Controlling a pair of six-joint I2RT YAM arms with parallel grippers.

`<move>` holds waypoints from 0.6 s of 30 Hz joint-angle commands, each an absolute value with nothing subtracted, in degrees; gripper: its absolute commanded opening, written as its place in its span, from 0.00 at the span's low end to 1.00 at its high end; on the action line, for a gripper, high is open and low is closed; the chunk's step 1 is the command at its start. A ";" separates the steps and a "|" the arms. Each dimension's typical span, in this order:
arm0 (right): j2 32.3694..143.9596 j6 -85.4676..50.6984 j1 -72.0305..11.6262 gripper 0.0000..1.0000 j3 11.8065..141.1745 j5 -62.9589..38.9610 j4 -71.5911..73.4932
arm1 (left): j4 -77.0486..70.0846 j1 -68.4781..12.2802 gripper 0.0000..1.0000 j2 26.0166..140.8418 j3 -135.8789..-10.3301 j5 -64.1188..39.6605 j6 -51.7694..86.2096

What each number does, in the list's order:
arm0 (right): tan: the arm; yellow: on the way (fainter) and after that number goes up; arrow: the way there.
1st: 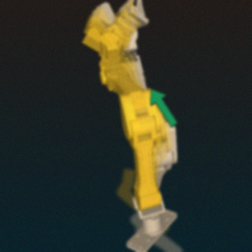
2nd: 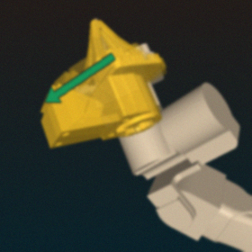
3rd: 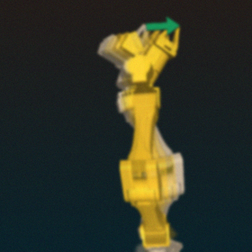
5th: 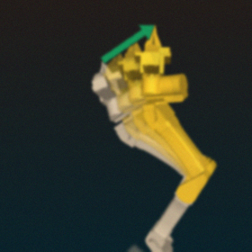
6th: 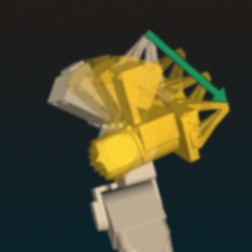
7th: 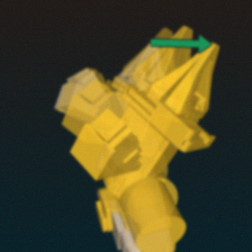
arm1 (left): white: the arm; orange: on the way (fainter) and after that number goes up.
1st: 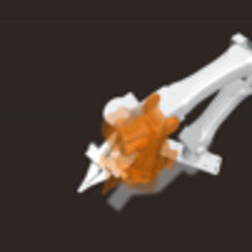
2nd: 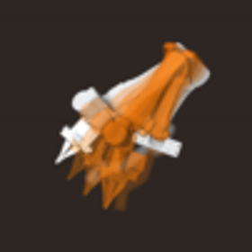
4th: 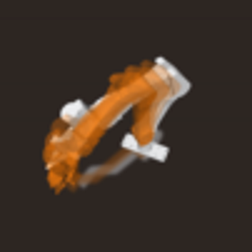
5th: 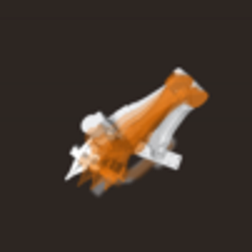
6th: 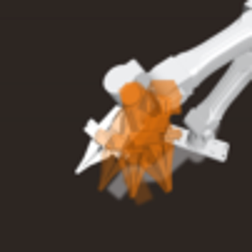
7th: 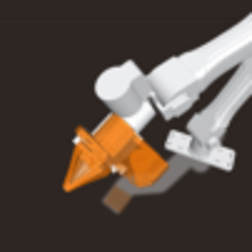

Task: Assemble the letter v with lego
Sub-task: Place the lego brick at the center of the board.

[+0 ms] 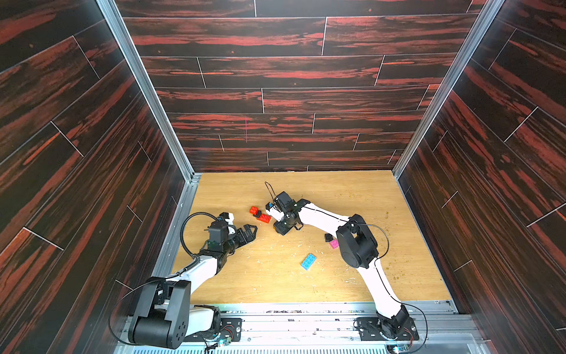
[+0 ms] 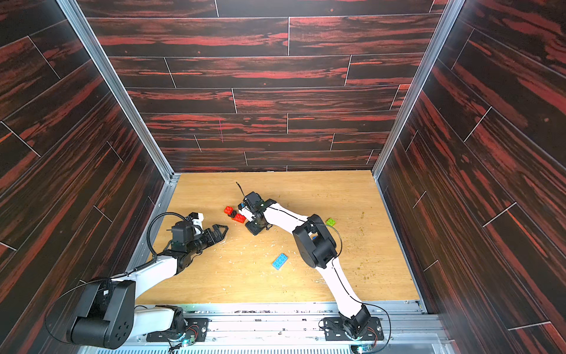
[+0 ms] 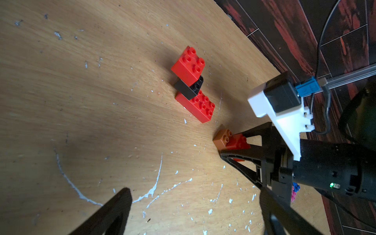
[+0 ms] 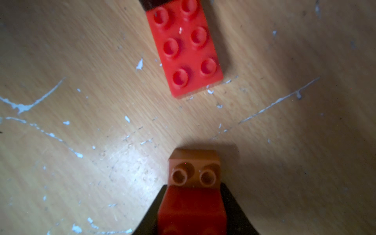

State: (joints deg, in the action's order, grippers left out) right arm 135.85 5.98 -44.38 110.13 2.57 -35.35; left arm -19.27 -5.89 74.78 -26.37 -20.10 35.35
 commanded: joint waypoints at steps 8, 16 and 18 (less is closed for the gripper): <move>136.30 4.83 -44.74 0.55 104.75 3.17 -31.59 | -18.39 -5.61 1.00 72.98 -26.02 -19.34 34.10; 131.16 6.24 -45.26 0.55 91.69 5.86 -19.50 | -18.38 -5.60 1.00 72.51 -25.66 -18.60 34.10; 131.35 6.21 -45.33 0.55 90.35 5.12 -18.45 | -18.27 -5.62 1.00 72.38 -25.66 -18.46 34.18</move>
